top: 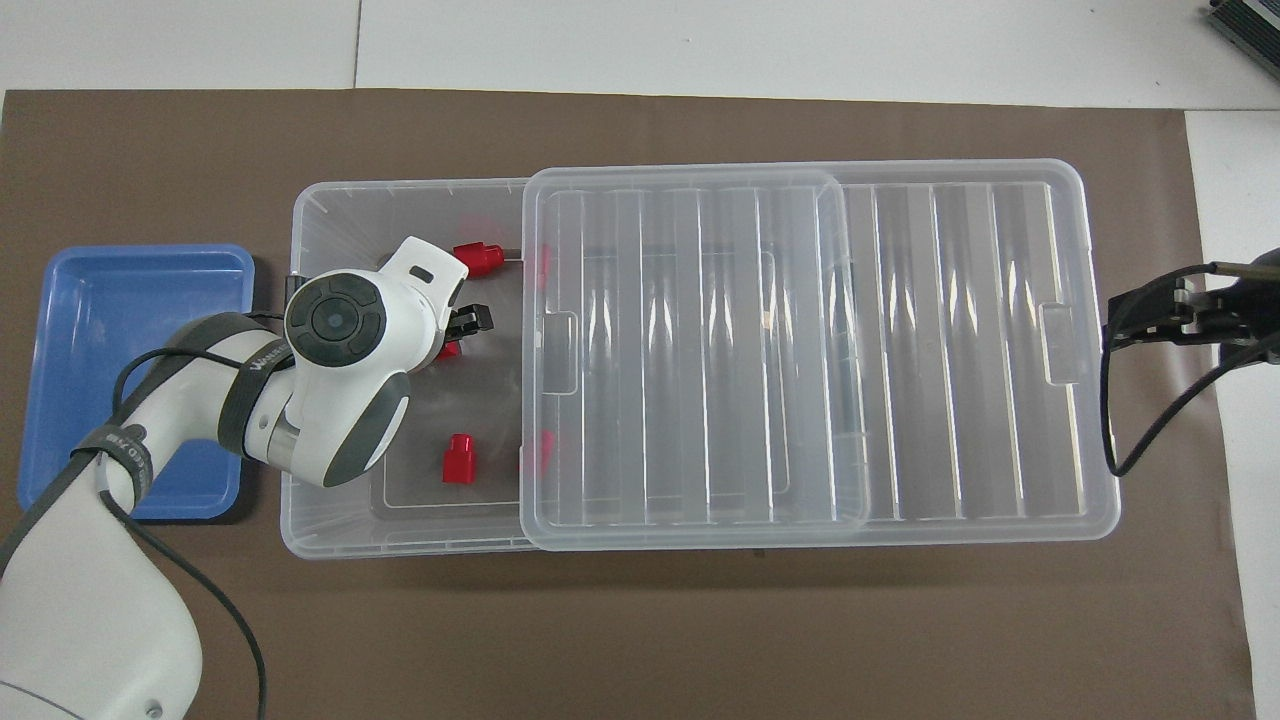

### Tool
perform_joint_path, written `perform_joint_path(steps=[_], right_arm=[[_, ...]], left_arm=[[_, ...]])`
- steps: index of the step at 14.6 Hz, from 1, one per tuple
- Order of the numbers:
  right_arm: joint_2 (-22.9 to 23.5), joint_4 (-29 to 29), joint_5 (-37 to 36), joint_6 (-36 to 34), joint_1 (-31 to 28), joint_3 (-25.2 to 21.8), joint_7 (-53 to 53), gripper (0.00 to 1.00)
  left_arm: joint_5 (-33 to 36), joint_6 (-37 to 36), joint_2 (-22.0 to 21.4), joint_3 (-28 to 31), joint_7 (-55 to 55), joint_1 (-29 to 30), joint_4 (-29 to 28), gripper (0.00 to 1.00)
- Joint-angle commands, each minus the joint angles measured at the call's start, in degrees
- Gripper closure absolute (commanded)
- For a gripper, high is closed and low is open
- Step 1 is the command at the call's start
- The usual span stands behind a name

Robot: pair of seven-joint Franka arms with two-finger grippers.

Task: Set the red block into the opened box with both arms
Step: 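Lower the red block into the box and open the left gripper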

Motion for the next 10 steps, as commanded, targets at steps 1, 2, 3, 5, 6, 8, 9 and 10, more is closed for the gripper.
perform_joint_path(steps=[1, 2, 3, 5, 6, 8, 9, 10], right_arm=[[-1.6, -2.2, 0.3, 1.4, -0.5, 0.3, 0.4, 0.00], [-1.6, -2.2, 0.3, 1.5, -0.5, 0.4, 0.4, 0.00], [-1.6, -2.2, 0.3, 1.8, -0.4, 0.3, 0.6, 0.00], [-1.6, -2.2, 0.3, 1.8, -0.7, 0.3, 0.3, 0.00], [-1.6, -2.2, 0.3, 1.8, -0.6, 0.3, 0.4, 0.00], [-1.6, -2.3, 0.3, 2.3, -0.7, 0.3, 0.3, 0.00], [-1.6, -2.5, 0.3, 2.3, -0.7, 0.3, 0.3, 0.00], [-1.6, -2.5, 0.3, 2.3, -0.7, 0.3, 0.3, 0.00]], left_arm=[[1.5, -3.7, -2.8, 0.6, -0.9, -1.1, -0.2, 0.00], [1.5, -5.2, -3.7, 0.6, -0.8, -1.1, -0.2, 0.00], [1.4, -6.7, -4.5, 0.5, -0.8, -1.1, 0.3, 0.00], [1.4, -9.6, -5.7, 0.5, -0.7, -1.1, 1.1, 0.00], [1.4, -11.2, -6.8, 0.5, -0.6, -1.1, 1.6, 0.00], [0.9, -15.2, -9.0, 0.5, -0.3, -0.8, 3.6, 0.00], [0.8, -18.2, -9.4, 0.5, -0.1, -0.6, 5.7, 0.00], [0.8, -21.8, -9.6, 0.5, 0.6, -0.5, 8.3, 0.00]])
